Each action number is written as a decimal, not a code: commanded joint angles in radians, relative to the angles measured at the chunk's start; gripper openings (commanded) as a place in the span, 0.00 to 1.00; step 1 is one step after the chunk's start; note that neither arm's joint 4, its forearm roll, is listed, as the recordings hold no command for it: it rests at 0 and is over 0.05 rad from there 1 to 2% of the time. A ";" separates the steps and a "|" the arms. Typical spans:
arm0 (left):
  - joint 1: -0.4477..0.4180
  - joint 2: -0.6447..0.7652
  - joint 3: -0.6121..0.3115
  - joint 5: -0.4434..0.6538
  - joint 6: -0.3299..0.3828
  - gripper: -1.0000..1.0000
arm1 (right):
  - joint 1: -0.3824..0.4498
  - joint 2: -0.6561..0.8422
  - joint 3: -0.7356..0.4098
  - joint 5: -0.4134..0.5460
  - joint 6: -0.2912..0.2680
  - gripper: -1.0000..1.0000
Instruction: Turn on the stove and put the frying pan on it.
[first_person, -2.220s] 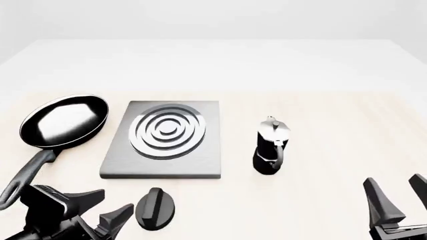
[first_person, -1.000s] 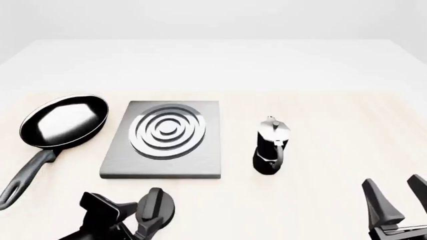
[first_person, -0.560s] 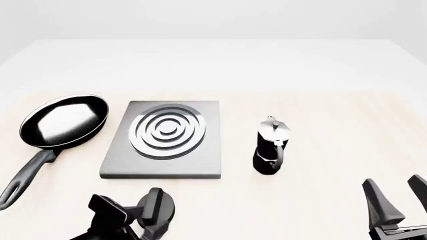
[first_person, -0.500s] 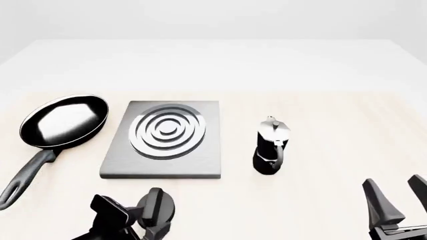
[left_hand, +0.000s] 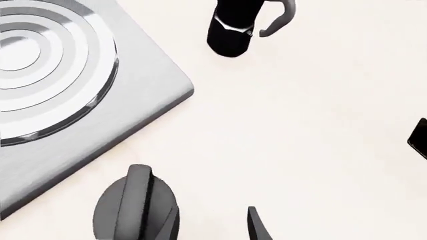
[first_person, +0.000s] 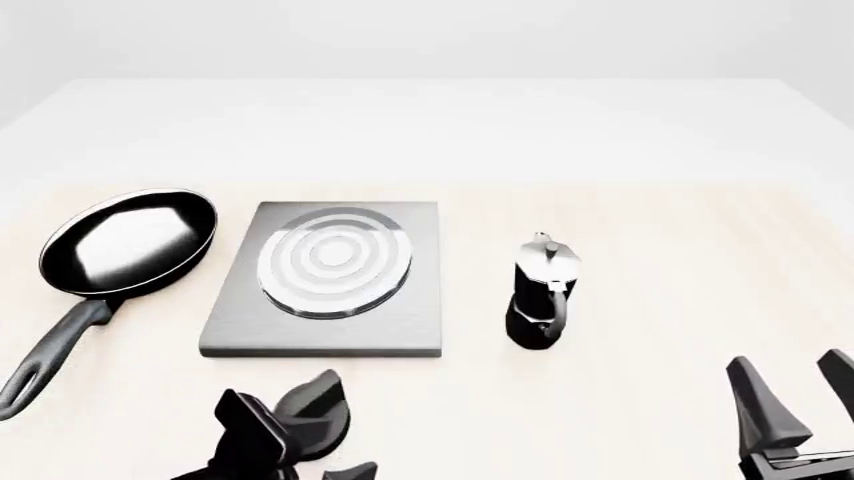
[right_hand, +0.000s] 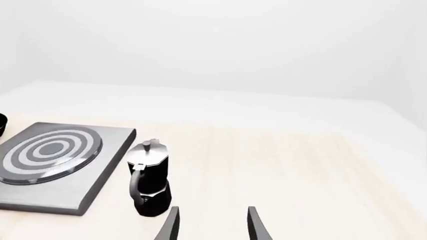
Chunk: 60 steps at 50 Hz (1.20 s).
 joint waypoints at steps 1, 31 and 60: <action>-0.069 -0.102 -0.045 0.111 -0.004 1.00 | -0.001 0.000 0.000 -0.003 0.003 1.00; 0.028 -0.745 -0.234 0.783 0.109 1.00 | 0.013 -0.002 0.000 -0.023 -0.003 1.00; 0.474 -0.972 -0.405 1.158 0.256 1.00 | 0.040 -0.001 0.000 -0.036 -0.001 1.00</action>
